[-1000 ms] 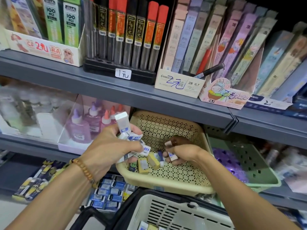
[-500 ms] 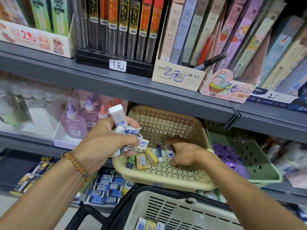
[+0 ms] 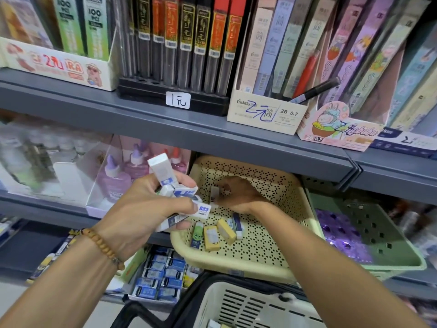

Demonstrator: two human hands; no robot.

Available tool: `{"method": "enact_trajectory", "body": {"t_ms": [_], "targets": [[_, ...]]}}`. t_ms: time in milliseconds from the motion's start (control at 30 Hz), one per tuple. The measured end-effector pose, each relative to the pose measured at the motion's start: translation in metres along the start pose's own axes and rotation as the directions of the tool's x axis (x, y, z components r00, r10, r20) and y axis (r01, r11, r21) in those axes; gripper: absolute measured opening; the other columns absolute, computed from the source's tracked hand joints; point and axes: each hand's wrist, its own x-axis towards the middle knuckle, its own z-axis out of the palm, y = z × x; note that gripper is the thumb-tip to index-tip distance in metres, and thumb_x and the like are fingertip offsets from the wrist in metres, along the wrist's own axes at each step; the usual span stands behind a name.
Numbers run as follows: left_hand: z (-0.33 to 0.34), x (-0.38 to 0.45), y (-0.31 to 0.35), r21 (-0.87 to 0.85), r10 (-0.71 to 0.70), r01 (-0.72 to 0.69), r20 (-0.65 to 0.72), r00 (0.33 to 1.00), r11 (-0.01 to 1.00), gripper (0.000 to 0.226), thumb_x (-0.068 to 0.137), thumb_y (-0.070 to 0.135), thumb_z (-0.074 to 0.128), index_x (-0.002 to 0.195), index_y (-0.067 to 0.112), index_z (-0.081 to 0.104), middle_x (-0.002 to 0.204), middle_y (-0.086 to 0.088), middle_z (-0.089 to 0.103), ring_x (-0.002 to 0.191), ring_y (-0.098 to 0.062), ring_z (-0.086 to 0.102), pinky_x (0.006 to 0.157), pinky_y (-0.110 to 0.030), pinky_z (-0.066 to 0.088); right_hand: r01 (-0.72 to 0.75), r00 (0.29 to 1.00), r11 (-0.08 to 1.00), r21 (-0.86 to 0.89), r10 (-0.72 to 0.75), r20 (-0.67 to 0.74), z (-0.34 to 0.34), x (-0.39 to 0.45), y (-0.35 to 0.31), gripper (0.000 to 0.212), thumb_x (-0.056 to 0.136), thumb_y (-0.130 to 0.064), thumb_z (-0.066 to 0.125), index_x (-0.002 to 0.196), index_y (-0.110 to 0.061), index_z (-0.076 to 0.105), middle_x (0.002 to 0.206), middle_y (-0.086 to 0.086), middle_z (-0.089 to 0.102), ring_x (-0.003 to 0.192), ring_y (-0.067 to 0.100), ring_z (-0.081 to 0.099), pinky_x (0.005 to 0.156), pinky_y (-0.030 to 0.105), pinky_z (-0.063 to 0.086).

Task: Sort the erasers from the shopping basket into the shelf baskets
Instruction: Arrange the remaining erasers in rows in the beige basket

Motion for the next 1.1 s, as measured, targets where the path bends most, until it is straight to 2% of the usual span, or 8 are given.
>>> {"method": "enact_trajectory", "body": {"t_ms": [100, 200, 300, 433, 667, 900, 1033, 1100], "targets": [[0.001, 0.0, 0.0, 0.004, -0.006, 0.006, -0.004, 1.0, 1.0, 0.03, 0.069, -0.012, 0.073, 0.082, 0.015, 0.071, 0.094, -0.013, 0.074, 0.082, -0.026, 0.074, 0.058, -0.033, 0.061, 0.052, 0.997, 0.998, 0.039, -0.054, 0.046, -0.01, -0.016, 0.005, 0.007, 0.086, -0.025, 0.069, 0.091, -0.029, 0.073, 0.102, -0.015, 0.062, 0.1, 0.01, 0.058, 0.071, 0.017, 0.04], [0.005, -0.001, 0.001, 0.006, -0.006, 0.006, -0.013, 1.0, 1.0, 0.031, 0.069, -0.013, 0.073, 0.08, 0.016, 0.071, 0.092, -0.013, 0.074, 0.08, -0.025, 0.074, 0.056, -0.032, 0.06, 0.058, 0.981, 0.998, -0.035, -0.05, 0.185, -0.011, -0.032, 0.003, 0.02, 0.08, -0.038, 0.074, 0.099, -0.034, 0.069, 0.1, -0.011, 0.063, 0.09, 0.011, 0.06, 0.072, 0.023, 0.046], [0.008, -0.002, 0.002, 0.005, -0.01, 0.01, -0.022, 1.0, 1.0, 0.032, 0.068, -0.013, 0.073, 0.076, 0.018, 0.072, 0.091, -0.012, 0.075, 0.08, -0.026, 0.074, 0.053, -0.03, 0.059, -0.011, 0.951, 1.0, -0.015, 0.015, 0.309, -0.006, -0.041, 0.002, 0.021, 0.084, -0.027, 0.074, 0.103, -0.025, 0.066, 0.084, -0.005, 0.062, 0.079, 0.015, 0.061, 0.078, 0.032, 0.053], [0.007, -0.005, 0.001, 0.007, -0.014, 0.014, -0.017, 1.0, 1.0, 0.032, 0.068, -0.013, 0.073, 0.077, 0.018, 0.072, 0.091, -0.012, 0.075, 0.079, -0.024, 0.074, 0.052, -0.028, 0.058, -0.15, 0.947, 0.98, 0.128, 0.105, 0.305, -0.008, -0.045, 0.001, 0.007, 0.092, -0.016, 0.067, 0.092, -0.021, 0.062, 0.073, -0.002, 0.065, 0.057, 0.003, 0.065, 0.055, 0.014, 0.051], [0.007, -0.005, 0.002, 0.009, -0.025, 0.026, -0.035, 0.999, 1.0, 0.031, 0.07, -0.013, 0.073, 0.084, 0.015, 0.07, 0.092, -0.012, 0.075, 0.078, -0.025, 0.074, 0.055, -0.032, 0.06, 0.037, 0.962, 0.988, -0.15, 0.006, 0.274, 0.002, -0.049, -0.012, 0.032, 0.086, -0.039, 0.071, 0.115, -0.029, 0.063, 0.107, -0.01, 0.058, 0.1, 0.013, 0.057, 0.086, 0.029, 0.046], [0.007, -0.004, 0.003, 0.015, -0.024, 0.024, -0.046, 0.999, 1.0, 0.03, 0.07, -0.012, 0.073, 0.091, 0.01, 0.069, 0.096, -0.014, 0.074, 0.082, -0.027, 0.073, 0.055, -0.031, 0.06, 0.139, 0.909, 0.975, -0.172, -0.057, 0.413, 0.01, -0.057, -0.016, 0.024, 0.089, -0.027, 0.069, 0.112, -0.022, 0.067, 0.094, -0.008, 0.063, 0.089, 0.013, 0.06, 0.077, 0.024, 0.045], [0.01, -0.004, 0.003, 0.011, -0.017, 0.018, -0.039, 0.999, 1.0, 0.03, 0.071, -0.012, 0.072, 0.088, 0.012, 0.068, 0.092, -0.012, 0.074, 0.077, -0.025, 0.073, 0.055, -0.031, 0.06, 0.046, 0.982, 0.998, -0.048, -0.036, 0.187, 0.015, -0.045, -0.025, 0.023, 0.089, -0.044, 0.065, 0.094, -0.022, 0.064, 0.085, -0.005, 0.062, 0.077, 0.016, 0.059, 0.068, 0.029, 0.045], [0.011, -0.003, 0.002, 0.017, -0.015, 0.016, -0.036, 0.999, 1.0, 0.03, 0.071, -0.012, 0.072, 0.085, 0.014, 0.068, 0.088, -0.011, 0.074, 0.075, -0.024, 0.073, 0.053, -0.03, 0.059, 0.065, 0.974, 0.994, -0.084, -0.045, 0.221, 0.021, -0.038, -0.035, 0.028, 0.087, -0.05, 0.064, 0.1, -0.024, 0.062, 0.091, -0.004, 0.061, 0.079, 0.016, 0.058, 0.064, 0.029, 0.042]]}}
